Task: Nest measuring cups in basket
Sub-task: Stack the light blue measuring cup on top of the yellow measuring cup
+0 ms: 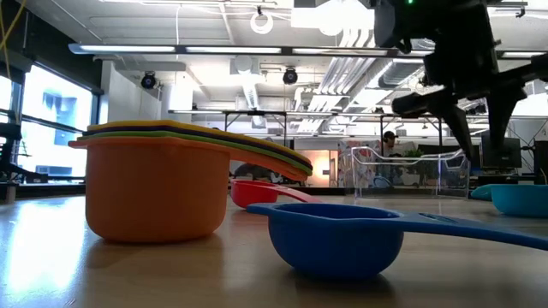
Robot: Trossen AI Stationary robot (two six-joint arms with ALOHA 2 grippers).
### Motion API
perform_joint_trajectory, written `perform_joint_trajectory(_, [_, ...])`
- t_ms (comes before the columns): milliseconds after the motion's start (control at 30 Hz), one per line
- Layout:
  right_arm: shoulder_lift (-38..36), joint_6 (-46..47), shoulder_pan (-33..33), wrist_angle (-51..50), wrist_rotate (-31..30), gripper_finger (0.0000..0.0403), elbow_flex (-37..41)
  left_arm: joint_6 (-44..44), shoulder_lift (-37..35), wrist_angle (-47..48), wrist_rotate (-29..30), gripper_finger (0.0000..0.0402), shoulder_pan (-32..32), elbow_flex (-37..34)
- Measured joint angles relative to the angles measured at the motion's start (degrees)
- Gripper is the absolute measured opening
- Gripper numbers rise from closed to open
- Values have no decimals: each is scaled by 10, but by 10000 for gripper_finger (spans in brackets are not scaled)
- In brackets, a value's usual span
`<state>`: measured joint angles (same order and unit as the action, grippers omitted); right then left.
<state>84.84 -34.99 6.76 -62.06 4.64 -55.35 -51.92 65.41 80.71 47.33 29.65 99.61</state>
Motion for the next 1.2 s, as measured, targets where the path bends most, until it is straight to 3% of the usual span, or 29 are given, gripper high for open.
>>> perform_joint_trajectory(867, [114, 0, 1, 5, -16, 101, 0, 1, 0, 1, 0, 115, 0, 0])
perform_joint_trajectory(1000, [121, 18, 1, 5, -16, 79, 0, 1, 0, 1, 0, 115, 0, 0])
perform_joint_trajectory(1200, [120, 56, 1, 9, -12, 10, 0, 7, 0, 1, 0, 115, 0, 0])
